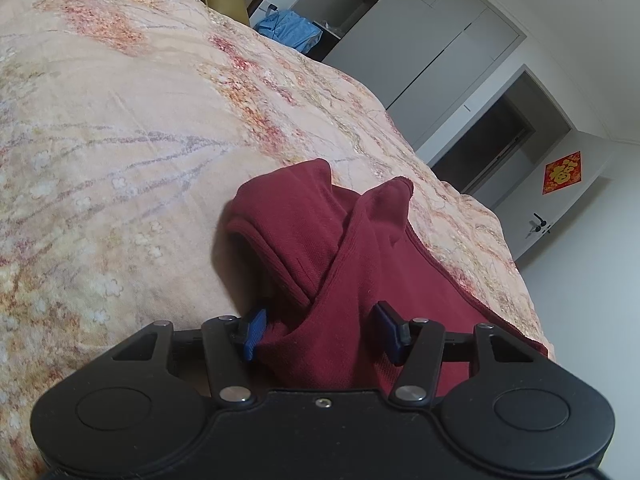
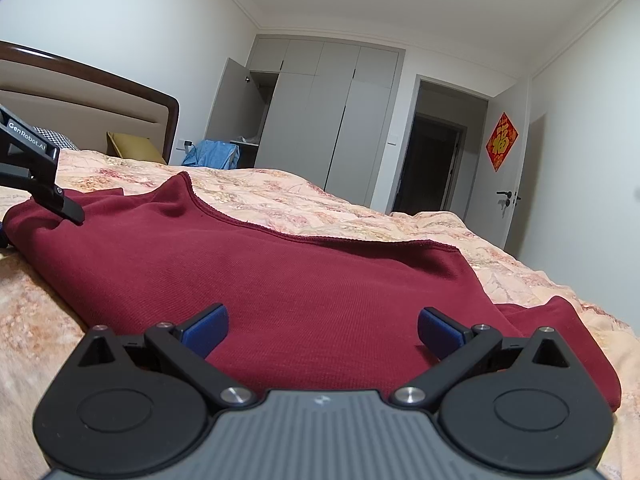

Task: Fold small clothes

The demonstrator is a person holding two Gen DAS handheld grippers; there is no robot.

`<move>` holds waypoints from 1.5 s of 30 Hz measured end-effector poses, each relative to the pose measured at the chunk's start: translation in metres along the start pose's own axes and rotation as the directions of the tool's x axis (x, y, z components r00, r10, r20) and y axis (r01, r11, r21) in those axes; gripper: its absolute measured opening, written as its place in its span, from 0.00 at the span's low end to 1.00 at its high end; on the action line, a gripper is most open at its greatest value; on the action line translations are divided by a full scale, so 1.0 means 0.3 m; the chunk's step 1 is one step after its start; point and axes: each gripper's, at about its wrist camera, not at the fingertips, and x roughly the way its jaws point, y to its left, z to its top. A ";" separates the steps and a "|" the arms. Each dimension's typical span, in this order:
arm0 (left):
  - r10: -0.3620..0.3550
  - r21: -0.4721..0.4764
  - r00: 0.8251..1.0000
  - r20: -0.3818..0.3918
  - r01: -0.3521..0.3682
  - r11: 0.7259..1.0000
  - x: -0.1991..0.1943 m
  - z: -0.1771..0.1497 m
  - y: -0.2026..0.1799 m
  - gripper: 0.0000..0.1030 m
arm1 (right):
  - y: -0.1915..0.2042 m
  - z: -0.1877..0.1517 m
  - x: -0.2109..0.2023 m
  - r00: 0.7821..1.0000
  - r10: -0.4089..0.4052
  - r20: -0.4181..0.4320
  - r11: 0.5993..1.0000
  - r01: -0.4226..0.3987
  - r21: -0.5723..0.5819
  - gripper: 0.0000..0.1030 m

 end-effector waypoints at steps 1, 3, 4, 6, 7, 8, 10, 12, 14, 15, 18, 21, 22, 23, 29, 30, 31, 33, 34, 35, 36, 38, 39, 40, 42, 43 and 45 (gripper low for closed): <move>0.000 0.002 1.000 0.000 0.000 1.000 -0.001 0.000 0.001 0.56 | 0.000 0.000 0.000 1.000 0.000 0.000 1.000 0.000 0.000 1.00; -0.001 0.006 1.000 0.001 0.001 1.000 -0.001 -0.001 0.002 0.56 | 0.000 0.000 0.000 1.000 0.000 0.000 1.000 0.000 0.000 1.00; -0.002 0.008 1.000 0.001 0.002 1.000 0.000 -0.002 0.003 0.56 | 0.000 0.000 0.000 1.000 0.000 0.000 1.000 0.000 0.000 1.00; -0.002 0.008 1.000 -0.001 0.002 1.000 0.001 -0.002 0.003 0.56 | -0.001 0.000 0.001 1.000 0.000 0.000 1.000 0.000 0.000 1.00; -0.002 0.008 1.000 -0.002 0.002 1.000 0.001 -0.001 0.002 0.56 | 0.000 0.000 0.000 1.000 0.001 0.000 1.000 -0.001 0.000 1.00; -0.002 0.007 1.000 -0.004 0.002 1.000 0.001 0.000 0.002 0.56 | 0.000 0.000 0.001 1.000 0.001 0.000 1.000 -0.001 0.000 1.00; 0.002 0.007 1.000 -0.009 -0.001 1.000 0.003 0.004 0.000 0.56 | 0.000 -0.001 0.001 1.000 0.000 0.000 1.000 0.000 0.000 1.00; 0.008 0.009 1.000 -0.018 -0.008 1.000 0.007 0.010 -0.005 0.56 | -0.001 0.000 0.001 1.000 0.000 0.000 1.000 0.000 0.000 1.00; 0.014 0.009 1.000 -0.028 -0.014 1.000 0.011 0.017 -0.010 0.57 | -0.001 0.000 0.001 1.000 0.001 0.000 1.000 -0.001 0.000 1.00; 0.016 0.006 0.999 -0.033 -0.015 1.000 0.012 0.021 -0.012 0.57 | -0.001 0.000 0.001 1.000 0.001 -0.001 1.000 -0.001 0.001 1.00; 0.016 -0.001 0.999 -0.041 -0.016 1.000 0.014 0.028 -0.012 0.57 | -0.006 0.001 0.002 1.000 0.007 -0.005 1.000 -0.007 0.007 1.00; 0.018 0.004 0.999 -0.040 -0.018 1.000 0.015 0.028 -0.013 0.57 | -0.013 0.001 0.003 1.000 0.015 -0.010 1.000 -0.015 0.016 1.00; 0.020 0.008 0.999 -0.040 -0.019 1.000 0.015 0.028 -0.013 0.57 | -0.015 0.001 0.003 1.000 0.017 -0.011 1.000 -0.016 0.019 1.00; 0.022 0.012 0.999 -0.039 -0.021 1.000 0.016 0.027 -0.014 0.57 | -0.016 0.002 0.003 1.000 0.017 -0.011 1.000 -0.017 0.020 1.00; 0.029 0.017 0.999 -0.042 -0.029 0.999 0.022 0.029 -0.022 0.57 | -0.019 0.003 0.005 1.000 0.019 -0.011 1.000 -0.018 0.022 1.00; 0.032 0.020 0.999 -0.044 -0.031 0.999 0.023 0.031 -0.025 0.57 | -0.019 0.003 0.006 1.000 0.019 -0.011 1.000 -0.019 0.023 1.00; 0.035 0.024 0.998 -0.045 -0.034 0.999 0.024 0.031 -0.029 0.56 | -0.020 0.002 0.006 1.000 0.021 -0.012 1.000 -0.020 0.024 1.00; 0.041 0.033 0.998 -0.046 -0.039 0.999 0.026 0.034 -0.034 0.56 | -0.020 0.002 0.008 1.000 0.023 -0.014 0.999 -0.023 0.027 1.00; 0.043 0.036 0.998 -0.045 -0.041 0.999 0.024 0.032 -0.038 0.55 | -0.020 0.002 0.008 1.000 0.025 -0.014 0.999 -0.024 0.029 1.00; 0.045 0.039 0.998 -0.046 -0.043 0.998 0.024 0.033 -0.040 0.55 | -0.021 0.002 0.008 1.000 0.026 -0.015 0.999 -0.025 0.030 1.00; 0.046 0.041 0.998 -0.046 -0.044 0.998 0.024 0.033 -0.041 0.55 | -0.022 0.003 0.009 1.000 0.027 -0.016 0.999 -0.027 0.032 1.00; 0.047 0.041 0.998 -0.047 -0.046 0.998 0.022 0.034 -0.044 0.55 | -0.024 0.002 0.009 0.999 0.030 -0.017 0.999 -0.029 0.035 1.00; 0.047 0.041 0.998 -0.047 -0.045 0.998 0.022 0.034 -0.044 0.55 | -0.025 0.002 0.009 0.999 0.030 -0.017 0.999 -0.030 0.036 1.00; 0.047 0.041 0.998 -0.046 -0.045 0.998 0.022 0.033 -0.044 0.55 | -0.026 0.002 0.009 0.999 0.031 -0.017 0.999 -0.030 0.037 1.00; 0.048 0.041 0.998 -0.047 -0.046 0.998 0.022 0.034 -0.044 0.55 | -0.026 0.002 0.009 0.999 0.031 -0.017 0.999 -0.030 0.037 1.00; 0.048 0.041 0.998 -0.046 -0.046 0.998 0.022 0.034 -0.044 0.55 | -0.026 0.002 0.009 0.999 0.031 -0.018 0.999 -0.030 0.037 1.00; 0.048 0.041 0.998 -0.046 -0.046 0.998 0.022 0.034 -0.044 0.55 | -0.026 0.002 0.010 0.999 0.032 -0.018 0.999 -0.031 0.038 1.00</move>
